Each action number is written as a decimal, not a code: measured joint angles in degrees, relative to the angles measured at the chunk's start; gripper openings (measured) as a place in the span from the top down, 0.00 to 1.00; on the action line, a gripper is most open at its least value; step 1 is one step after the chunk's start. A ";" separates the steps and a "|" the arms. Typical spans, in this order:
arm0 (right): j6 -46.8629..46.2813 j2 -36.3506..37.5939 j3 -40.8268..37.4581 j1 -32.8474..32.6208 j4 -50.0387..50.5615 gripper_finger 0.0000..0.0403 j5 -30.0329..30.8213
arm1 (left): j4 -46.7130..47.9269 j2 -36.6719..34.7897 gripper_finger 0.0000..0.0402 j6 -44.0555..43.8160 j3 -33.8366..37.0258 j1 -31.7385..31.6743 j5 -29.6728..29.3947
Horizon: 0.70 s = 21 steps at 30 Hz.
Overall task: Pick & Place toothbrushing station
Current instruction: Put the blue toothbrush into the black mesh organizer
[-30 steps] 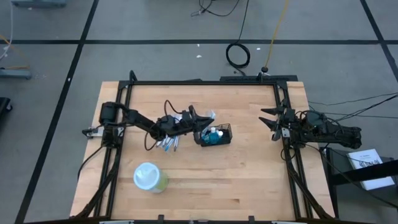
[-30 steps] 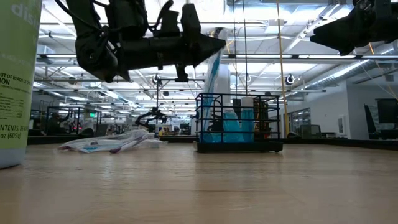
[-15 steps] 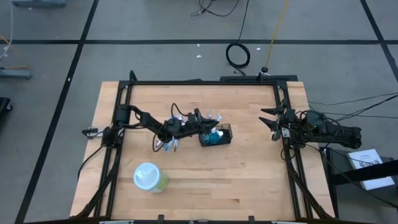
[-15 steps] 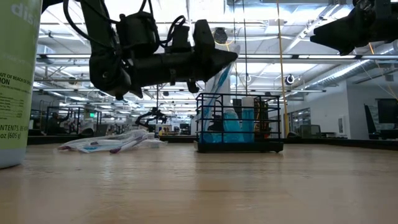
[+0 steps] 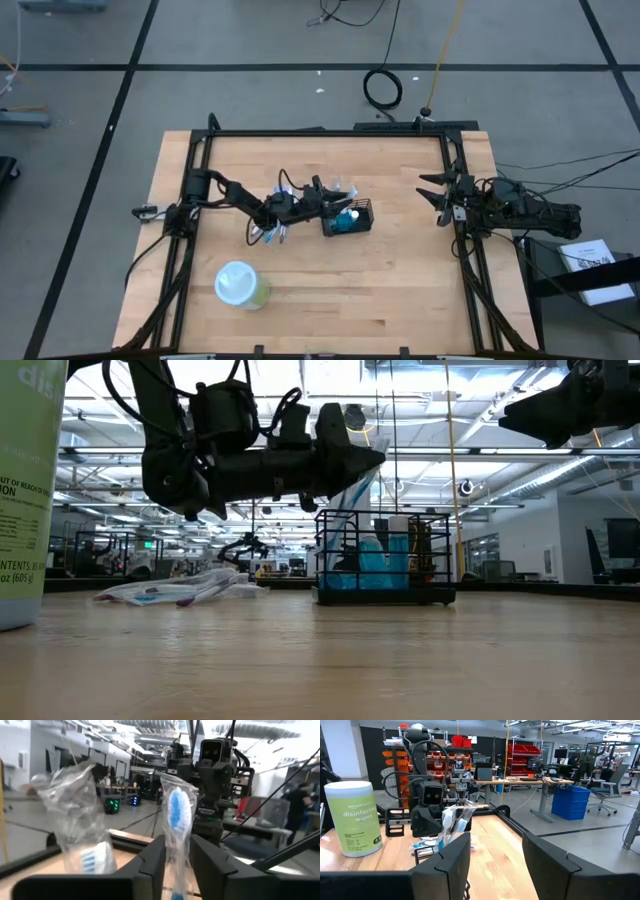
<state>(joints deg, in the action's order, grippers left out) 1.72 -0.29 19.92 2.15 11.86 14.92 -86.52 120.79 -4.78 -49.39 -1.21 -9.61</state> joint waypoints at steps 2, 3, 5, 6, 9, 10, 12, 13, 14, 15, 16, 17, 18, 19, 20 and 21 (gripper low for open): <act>0.02 0.00 0.00 0.01 -0.01 0.57 0.00 | -0.11 0.00 0.70 2.72 0.00 0.64 -1.09; 0.02 -0.01 0.00 0.00 0.00 0.57 0.00 | -0.18 0.00 0.68 4.05 0.00 0.94 -1.68; 0.00 0.01 0.00 0.02 0.00 0.57 0.00 | -0.66 0.00 0.63 6.13 0.00 1.51 -3.22; 0.02 0.01 0.00 0.00 0.00 0.57 0.00 | -0.65 -0.21 0.61 6.94 0.01 1.80 -3.93; 0.01 0.01 0.00 0.00 -0.02 0.57 0.00 | -0.83 -1.00 0.56 7.50 0.02 2.14 -4.61; 0.02 0.00 0.00 0.00 0.00 0.57 0.00 | -0.65 -1.50 0.55 7.50 0.02 2.16 -4.60; 0.02 0.01 0.00 0.00 -0.02 0.57 0.00 | -0.37 -2.59 0.52 7.29 0.02 2.16 -3.96; 0.00 0.01 0.00 0.02 0.00 0.57 0.00 | 0.31 -3.26 0.51 6.52 0.02 2.14 -3.80; 0.02 0.01 0.00 0.00 0.00 0.58 -0.01 | 1.77 -4.11 0.51 5.31 0.02 2.14 -3.72; 0.01 0.01 0.00 0.00 -0.01 0.58 0.00 | 4.90 -5.44 0.50 3.88 0.02 1.91 -3.66; 0.02 0.01 0.00 0.02 -0.02 0.58 0.00 | 9.17 -6.88 0.50 2.54 -0.09 1.61 -3.23; 0.01 0.01 0.00 0.01 0.00 0.58 0.00 | 14.65 -8.62 0.50 1.19 -0.58 1.21 -2.92; 0.02 -0.01 0.00 0.01 0.00 0.58 -0.01 | 20.79 -10.54 0.50 0.35 -1.29 0.72 -2.42; 0.01 0.01 0.00 0.00 -0.01 0.58 0.00 | 27.33 -12.21 0.50 -0.18 -2.48 0.36 -2.43; 0.01 0.01 0.00 0.01 -0.04 0.57 0.02 | 34.03 -13.86 0.50 -0.31 -4.08 0.06 -2.42; 0.02 0.01 0.00 0.02 0.00 0.58 -0.04 | 40.37 -15.11 0.50 -0.27 -5.77 -0.20 -2.44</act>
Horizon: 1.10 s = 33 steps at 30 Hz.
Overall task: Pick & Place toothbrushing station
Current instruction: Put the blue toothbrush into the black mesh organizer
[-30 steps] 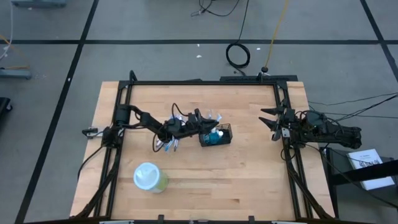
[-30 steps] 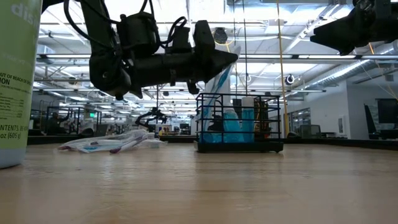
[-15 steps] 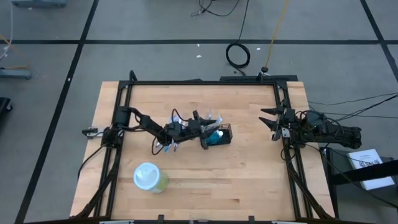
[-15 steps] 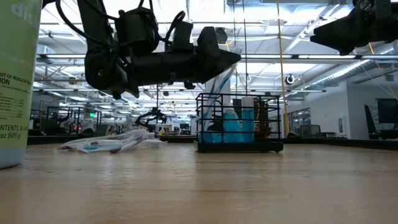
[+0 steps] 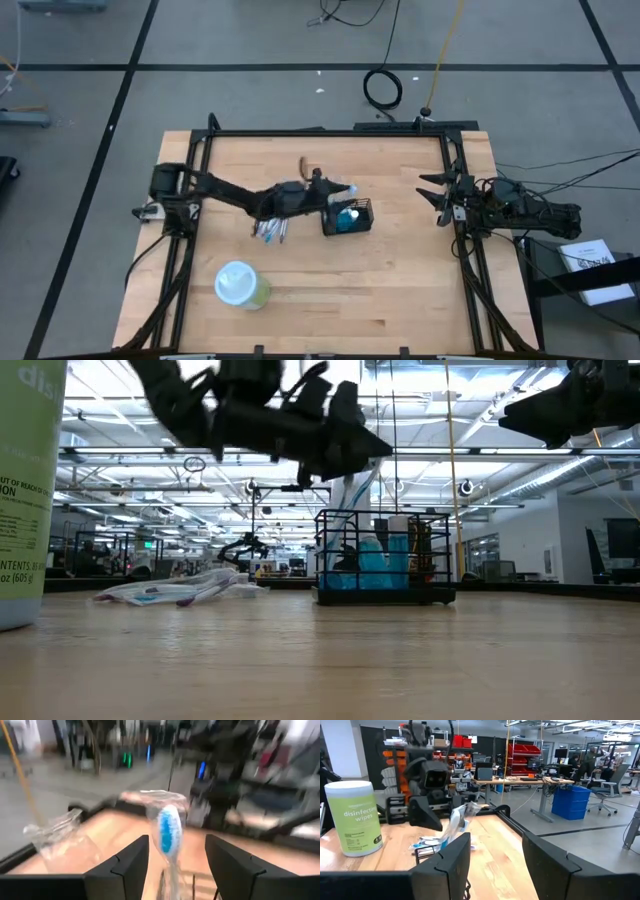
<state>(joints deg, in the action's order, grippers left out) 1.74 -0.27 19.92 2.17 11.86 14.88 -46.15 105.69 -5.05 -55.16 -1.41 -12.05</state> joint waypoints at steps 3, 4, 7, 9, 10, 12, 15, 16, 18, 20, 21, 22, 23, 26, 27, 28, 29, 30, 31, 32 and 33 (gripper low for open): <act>0.00 0.00 0.00 -0.02 0.00 0.58 0.01 | 16.01 -1.96 0.50 0.25 -5.95 -0.17 0.09; -0.02 0.00 0.00 0.00 -0.02 0.58 0.04 | 19.92 -1.99 0.50 0.28 -8.09 -0.17 0.11; -0.01 0.00 0.00 -0.01 -0.01 0.58 0.05 | 29.57 -1.74 0.50 0.31 -13.11 -0.17 0.19; 0.00 0.00 0.00 0.00 0.00 0.58 0.04 | 33.17 -1.15 0.50 0.32 -15.64 -0.17 0.19; 0.00 0.00 0.00 0.00 0.00 0.58 0.04 | 34.79 -1.07 0.50 0.17 -16.19 -0.17 0.20; -0.01 0.00 0.00 0.00 -0.02 0.58 0.04 | 35.60 -1.03 0.50 -0.19 -16.54 -0.17 0.18; -0.01 0.00 0.00 0.00 -0.02 0.58 0.04 | 36.55 -1.03 0.50 -0.72 -16.63 -0.17 0.16; 0.00 0.00 0.00 0.00 -0.02 0.58 0.02 | 37.26 -1.03 0.50 -1.27 -16.63 -0.17 0.17; 0.00 0.00 0.00 0.00 -0.02 0.58 0.04 | 38.22 -1.00 0.53 -1.72 -16.63 -0.22 0.15; 0.00 0.00 0.00 0.00 -0.02 0.58 0.04 | 38.56 -1.00 0.58 -1.73 -16.63 -0.30 0.01; 0.00 -0.01 0.00 -0.01 -0.02 0.58 0.04 | 38.62 -1.00 0.62 -1.74 -16.63 -0.36 0.00; -0.02 0.00 0.00 0.00 -0.02 0.58 0.04 | 38.62 -1.00 0.67 -1.75 -16.63 -0.43 0.00; -0.01 -0.01 0.00 0.00 -0.02 0.58 0.04 | 38.60 -1.00 0.72 -1.75 -16.63 -0.43 0.00; 0.00 -0.01 0.00 0.00 -0.02 0.58 0.04 | 37.63 -1.00 0.91 -1.45 -16.63 -0.43 0.00; 0.00 -0.01 0.00 0.00 -0.02 0.58 0.04 | 37.40 -1.00 0.95 -1.41 -16.63 -0.43 0.02; 0.00 0.00 0.00 0.00 -0.02 0.58 0.04 | 37.14 -1.00 0.96 -1.38 -16.63 -0.43 0.02; 0.00 -0.01 0.00 0.00 -0.01 0.58 0.04 | 36.97 -1.00 0.96 -1.31 -16.63 -0.43 0.01; -0.01 0.00 0.00 0.00 -0.01 0.58 0.04 | 36.94 -1.00 0.95 -1.27 -16.63 -0.43 0.00; 0.00 0.00 0.00 0.00 -0.02 0.58 0.04 | 36.89 -1.00 0.95 -1.28 -16.63 -0.43 0.00; 0.00 -0.01 0.00 0.00 -0.02 0.58 0.04 | 36.85 -1.00 0.96 -1.35 -16.63 -0.43 0.00; 0.00 -0.02 0.00 -0.01 0.00 0.58 0.04 | 36.77 -1.00 0.97 -1.55 -16.63 -0.43 0.00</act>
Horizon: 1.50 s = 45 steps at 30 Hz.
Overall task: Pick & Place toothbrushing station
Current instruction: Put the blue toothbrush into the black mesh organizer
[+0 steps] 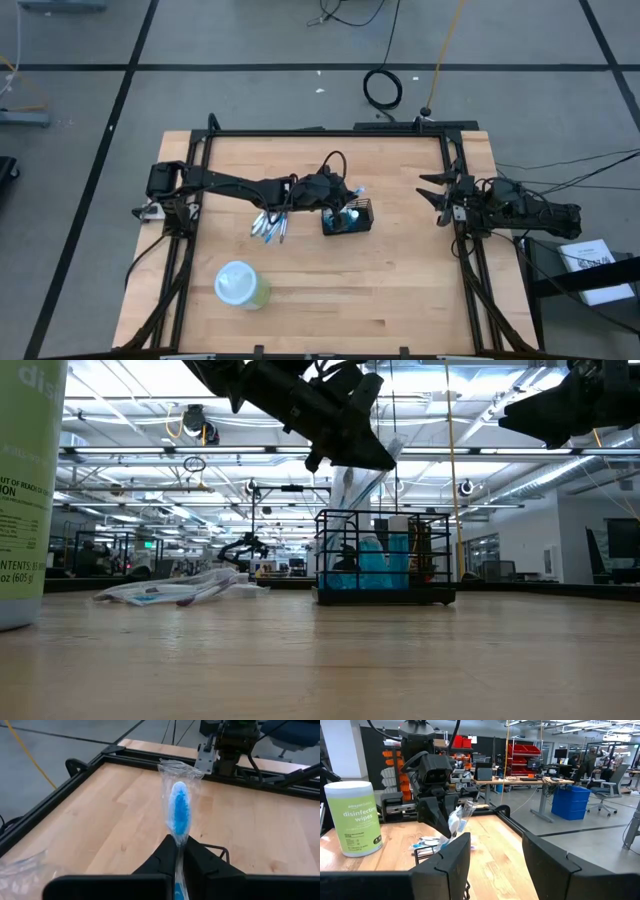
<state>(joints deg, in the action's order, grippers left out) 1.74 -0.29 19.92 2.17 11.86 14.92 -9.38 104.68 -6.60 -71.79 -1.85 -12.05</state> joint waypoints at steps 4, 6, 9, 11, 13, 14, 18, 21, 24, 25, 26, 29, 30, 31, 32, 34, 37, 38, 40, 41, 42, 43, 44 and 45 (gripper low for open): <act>0.00 0.00 0.00 0.01 0.00 0.58 0.00 | -2.44 0.00 0.98 -0.69 0.00 0.64 -0.17; 0.00 0.02 0.00 0.01 0.00 0.58 0.00 | -5.18 0.00 0.98 -0.58 0.52 1.09 -0.30; 0.00 0.02 0.00 0.01 0.00 0.58 0.00 | -10.22 0.00 0.98 -1.22 2.37 1.24 -0.44; 0.00 0.02 0.00 0.01 0.00 0.58 0.00 | -12.96 0.00 0.98 -2.57 4.01 1.23 -0.48; 0.00 0.00 0.00 0.00 -0.01 0.58 0.00 | -16.77 0.00 0.98 -4.13 6.49 1.06 -0.94; 0.00 0.01 0.00 0.00 -0.01 0.58 0.00 | -18.97 0.00 0.98 -4.43 7.93 1.02 -1.44; 0.00 0.01 0.00 0.00 -0.02 0.58 0.00 | -32.25 0.00 0.98 -2.46 14.07 1.06 -2.62; 0.00 0.01 0.00 -0.01 -0.02 0.58 0.00 | -44.28 0.00 0.98 1.02 18.86 1.20 -2.47; -0.01 0.02 0.00 0.01 -0.01 0.58 0.00 | -54.73 0.00 0.98 2.16 23.90 1.29 -2.38; 0.00 0.02 0.00 0.00 -0.01 0.58 -0.01 | -57.73 0.00 0.98 2.18 25.62 1.29 -2.38; 0.00 0.01 0.00 0.00 -0.02 0.58 0.00 | -60.63 0.00 0.98 2.27 27.19 1.26 -2.38; 0.00 0.02 0.00 -0.01 -0.01 0.58 0.00 | -66.89 0.00 0.98 3.69 31.34 1.36 -2.47; 0.00 0.01 0.00 0.01 0.00 0.58 -0.02 | -68.36 0.00 0.98 4.30 32.50 1.46 -2.59; -0.02 0.02 0.00 -0.01 -0.02 0.58 0.00 | -69.66 0.00 0.98 4.94 33.43 1.58 -2.64; 0.00 0.02 0.00 -0.01 0.00 0.58 0.00 | -70.96 0.00 0.98 5.75 34.14 1.67 -2.60; 0.00 0.00 0.00 0.00 -0.01 0.58 0.00 | -72.54 0.00 0.98 6.78 35.09 1.91 -2.58; -0.02 0.02 0.00 0.01 0.00 0.58 0.00 | -72.00 -0.02 0.98 7.65 35.32 1.97 -2.41; -0.01 0.00 0.00 0.00 -0.01 0.58 0.00 | -71.82 -0.02 0.98 7.63 35.29 1.97 -2.13; 0.00 0.00 0.00 -0.01 0.00 0.58 0.00 | -71.80 -0.02 0.98 7.38 35.26 1.97 -1.26; 0.00 0.01 0.00 0.00 -0.02 0.58 0.00 | -71.91 -0.02 0.98 7.38 35.26 1.97 -1.15; 0.00 0.02 0.00 0.01 -0.02 0.58 0.00 | -72.29 -0.02 0.98 7.38 35.26 2.00 -1.07; 0.00 0.02 0.00 -0.01 0.00 0.58 0.00 | -72.93 -0.02 0.98 7.36 35.26 2.03 -1.07; 0.00 0.00 0.00 -0.01 -0.02 0.58 0.00 | -73.55 -0.02 0.98 7.36 35.26 2.03 -1.05; 0.00 0.01 0.00 0.00 -0.02 0.58 0.00 | -73.81 -0.02 0.98 7.36 35.23 2.03 -1.01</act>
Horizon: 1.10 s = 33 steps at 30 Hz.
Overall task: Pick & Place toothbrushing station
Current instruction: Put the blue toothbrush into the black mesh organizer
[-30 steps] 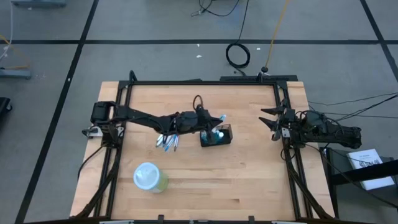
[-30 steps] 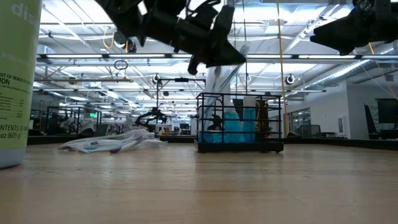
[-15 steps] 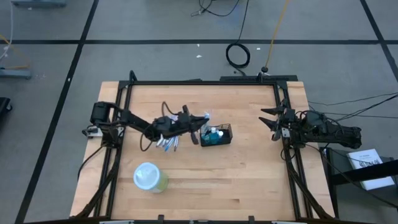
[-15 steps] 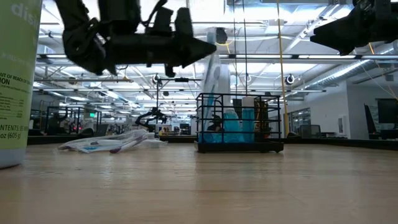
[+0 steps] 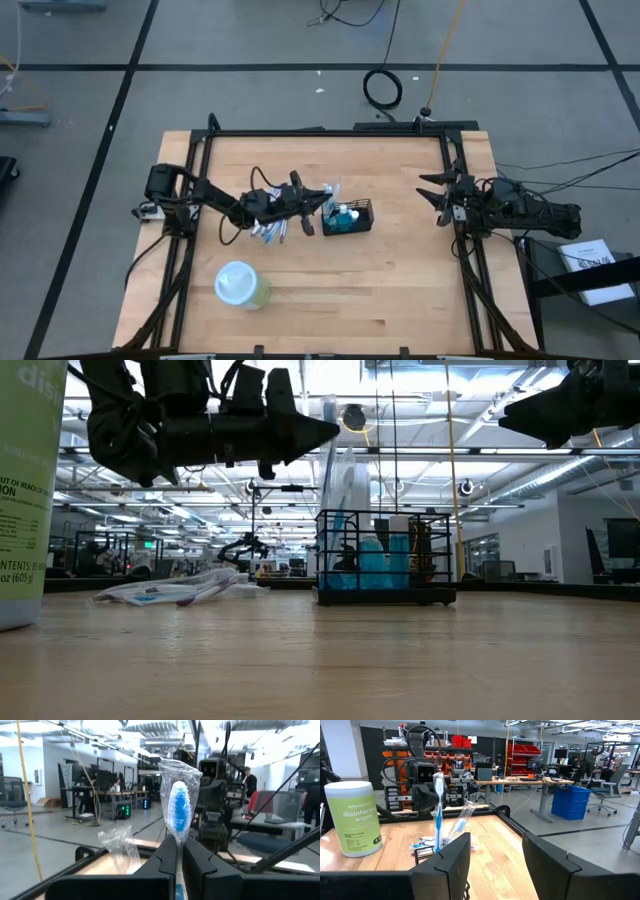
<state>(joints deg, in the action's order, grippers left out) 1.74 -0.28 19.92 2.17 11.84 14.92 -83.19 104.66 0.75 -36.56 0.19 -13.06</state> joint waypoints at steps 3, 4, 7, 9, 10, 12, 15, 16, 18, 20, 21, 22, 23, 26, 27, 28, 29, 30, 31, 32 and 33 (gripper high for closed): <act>0.00 0.00 0.00 -0.01 0.01 0.58 0.00 | 0.36 0.02 0.98 -0.85 -0.02 0.00 0.18; 0.00 0.01 0.00 0.00 0.00 0.58 0.00 | 0.33 0.02 0.98 -1.06 -0.02 0.00 0.60; 0.00 -0.01 0.00 0.01 0.00 0.58 0.00 | -0.71 0.94 0.98 -1.31 -0.07 0.00 1.01; 0.00 0.01 0.00 0.01 0.00 0.58 0.00 | -1.01 2.43 0.98 -2.13 -0.43 0.00 0.99; 0.00 0.00 0.00 0.01 0.02 0.58 0.00 | -1.29 3.39 0.98 -2.54 -0.92 0.00 0.95; -0.02 0.01 0.00 0.00 0.00 0.58 0.01 | -1.73 5.53 0.98 -2.86 -1.79 0.00 0.66; -0.02 -0.01 0.00 0.01 0.00 0.58 0.00 | -4.04 8.86 0.98 -2.93 -3.13 0.00 0.59; 0.00 0.01 0.00 0.01 0.00 0.58 0.00 | -5.41 9.84 0.98 -2.88 -3.24 0.00 0.55; 0.00 -0.01 0.00 0.00 0.02 0.58 0.00 | -6.52 11.20 0.98 -2.85 -3.54 0.02 0.50; -0.01 0.00 0.00 0.01 0.00 0.58 0.00 | -6.50 12.09 0.98 -3.48 -3.52 -0.01 -0.24; 0.00 0.01 0.00 0.00 0.00 0.58 0.00 | -6.52 12.50 0.98 -3.71 -3.52 -0.04 -0.42; 0.00 0.01 0.00 0.00 0.02 0.58 0.00 | -6.50 12.85 0.98 -3.78 -3.52 -0.04 -0.50; 0.00 -0.01 0.00 -0.01 0.00 0.58 0.00 | -6.50 13.25 0.98 -3.81 -3.52 -0.04 -0.50; -0.02 0.01 0.00 0.00 0.02 0.58 0.00 | -6.50 13.64 0.98 -3.91 -3.50 -0.04 -0.52; 0.00 0.01 0.00 -0.01 0.01 0.58 0.00 | -6.50 13.66 0.98 -3.89 -3.50 -0.04 -0.52; 0.00 0.01 0.00 0.00 0.02 0.58 0.00 | -6.50 13.66 0.98 -3.80 -3.50 -0.04 -0.52; 0.00 0.01 0.00 -0.01 0.02 0.58 0.00 | -6.50 13.66 0.98 -3.77 -3.50 -0.06 -0.52; 0.00 0.01 0.00 -0.01 0.02 0.58 0.00 | -6.50 13.66 0.98 -3.89 -3.50 -0.15 -0.52; 0.00 0.01 0.00 -0.01 0.02 0.58 0.00 | -6.50 13.66 0.97 -4.30 -3.50 -0.28 -0.66; 0.00 -0.01 0.00 -0.01 0.02 0.58 0.00 | -6.45 13.66 0.95 -4.70 -3.50 -0.44 -1.13; 0.00 0.01 0.00 -0.01 0.02 0.58 0.00 | -6.13 13.66 0.93 -5.30 -3.48 -0.58 -1.96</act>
<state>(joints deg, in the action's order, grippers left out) 1.74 -0.27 19.92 2.15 11.86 14.92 -89.32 118.32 -4.55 -40.03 -0.40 -15.03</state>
